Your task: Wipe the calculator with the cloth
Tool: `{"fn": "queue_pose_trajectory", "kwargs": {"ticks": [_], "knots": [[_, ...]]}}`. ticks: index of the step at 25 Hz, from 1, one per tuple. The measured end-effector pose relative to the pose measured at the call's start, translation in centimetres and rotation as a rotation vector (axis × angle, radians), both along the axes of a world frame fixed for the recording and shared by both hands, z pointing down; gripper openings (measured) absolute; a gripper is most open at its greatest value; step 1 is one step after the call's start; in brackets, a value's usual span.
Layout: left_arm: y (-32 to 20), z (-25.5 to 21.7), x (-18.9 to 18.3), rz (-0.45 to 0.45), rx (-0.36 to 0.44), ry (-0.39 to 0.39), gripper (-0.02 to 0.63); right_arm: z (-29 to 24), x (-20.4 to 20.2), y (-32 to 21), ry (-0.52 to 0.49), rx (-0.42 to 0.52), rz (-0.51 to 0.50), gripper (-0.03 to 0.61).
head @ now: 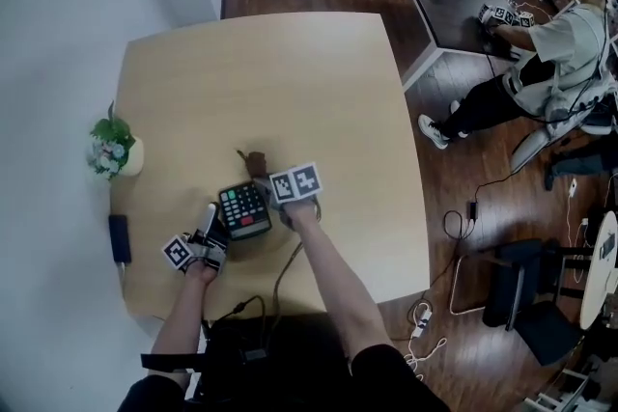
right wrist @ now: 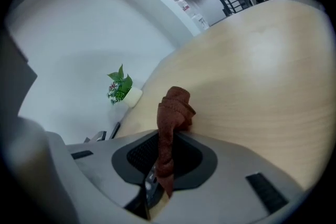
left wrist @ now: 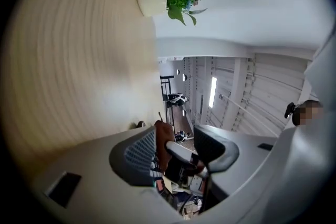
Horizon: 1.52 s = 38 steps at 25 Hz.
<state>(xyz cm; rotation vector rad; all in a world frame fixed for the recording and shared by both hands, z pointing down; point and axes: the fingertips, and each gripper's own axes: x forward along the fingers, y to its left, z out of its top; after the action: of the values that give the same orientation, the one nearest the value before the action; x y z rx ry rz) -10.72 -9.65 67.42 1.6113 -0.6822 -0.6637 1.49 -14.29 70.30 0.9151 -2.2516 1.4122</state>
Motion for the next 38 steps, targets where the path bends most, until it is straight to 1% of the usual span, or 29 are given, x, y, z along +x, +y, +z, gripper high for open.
{"fn": "queue_pose_trajectory", "kwargs": {"ticks": [3, 5, 7, 8, 9, 11, 13, 14, 16, 17, 19, 20, 21, 24, 26, 28, 30, 31, 32, 35, 37, 38], "knots": [[-0.1, 0.1, 0.0, -0.01, -0.014, -0.011, 0.209, -0.7, 1.0, 4.6, -0.049, -0.019, 0.094, 0.066], [-0.2, 0.1, -0.3, -0.026, -0.022, -0.009, 0.204, -0.8, 1.9, 8.8, -0.104, -0.068, 0.167, 0.066], [-0.2, 0.2, -0.4, -0.028, -0.025, -0.004, 0.204, -0.3, 2.5, 13.2, -0.13, -0.13, 0.185, 0.066], [-0.2, 0.2, -0.4, -0.022, -0.021, -0.001, 0.204, -0.2, 2.8, 14.5, -0.122, -0.14, 0.178, 0.066], [-0.2, 0.2, -0.4, -0.015, -0.016, 0.001, 0.204, -0.3, 3.3, 14.6, -0.099, -0.123, 0.17, 0.066], [-0.3, 0.3, -0.5, -0.003, -0.011, 0.007, 0.199, -1.1, 4.2, 11.2, -0.05, -0.021, 0.168, 0.066], [-0.1, 0.3, -0.5, -0.002, -0.013, 0.012, 0.182, -2.3, 4.0, 5.7, -0.025, 0.092, 0.152, 0.066], [0.0, 0.4, -0.5, -0.002, -0.013, 0.013, 0.171, -2.5, 3.5, 3.0, -0.013, 0.132, 0.129, 0.066], [0.2, 0.5, -0.3, -0.002, -0.008, 0.008, 0.156, -2.2, 2.1, -1.1, 0.028, 0.168, 0.053, 0.066], [0.3, 0.5, -0.1, -0.004, -0.007, 0.006, 0.15, -1.6, 1.3, -2.2, 0.054, 0.162, 0.003, 0.066], [0.3, 0.5, 0.2, -0.011, -0.01, 0.001, 0.149, -0.4, -0.1, -2.4, 0.095, 0.124, -0.1, 0.067], [0.3, 0.6, 0.2, -0.015, -0.012, -0.007, 0.149, 0.0, -0.6, -1.8, 0.1, 0.107, -0.132, 0.067], [0.3, 0.7, 0.1, -0.018, -0.013, -0.016, 0.149, 0.0, -0.8, -1.0, 0.094, 0.095, -0.141, 0.067], [0.0, 0.6, 0.0, -0.027, -0.018, -0.021, 0.149, -0.7, -0.1, 2.6, 0.038, 0.059, -0.091, 0.067], [-0.1, 0.4, -0.1, -0.032, -0.022, -0.014, 0.149, -1.1, 0.7, 6.5, -0.003, 0.025, -0.063, 0.066], [-0.1, 0.4, -0.2, -0.032, -0.022, -0.012, 0.149, -1.4, 1.7, 11.0, -0.008, -0.017, -0.08, 0.067], [-0.1, 0.3, -0.2, -0.027, -0.023, -0.004, 0.149, -1.6, 2.7, 14.1, 0.023, -0.041, -0.115, 0.066], [-0.2, 0.3, -0.3, -0.025, -0.022, 0.0, 0.149, -1.7, 3.1, 14.1, 0.043, -0.026, -0.118, 0.066], [-0.2, 0.4, -0.4, -0.024, -0.019, 0.0, 0.149, -1.9, 3.4, 13.1, 0.059, 0.006, -0.109, 0.066], [-0.1, 0.4, -0.4, -0.026, -0.011, -0.001, 0.147, -2.5, 3.0, 6.4, 0.06, 0.124, -0.039, 0.066], [0.0, 0.5, -0.3, -0.031, -0.013, -0.006, 0.147, -2.2, 2.2, 1.9, 0.061, 0.165, -0.027, 0.066], [0.1, 0.6, -0.2, -0.033, -0.016, -0.007, 0.147, -1.9, 1.6, 0.3, 0.067, 0.167, -0.044, 0.066]]}}
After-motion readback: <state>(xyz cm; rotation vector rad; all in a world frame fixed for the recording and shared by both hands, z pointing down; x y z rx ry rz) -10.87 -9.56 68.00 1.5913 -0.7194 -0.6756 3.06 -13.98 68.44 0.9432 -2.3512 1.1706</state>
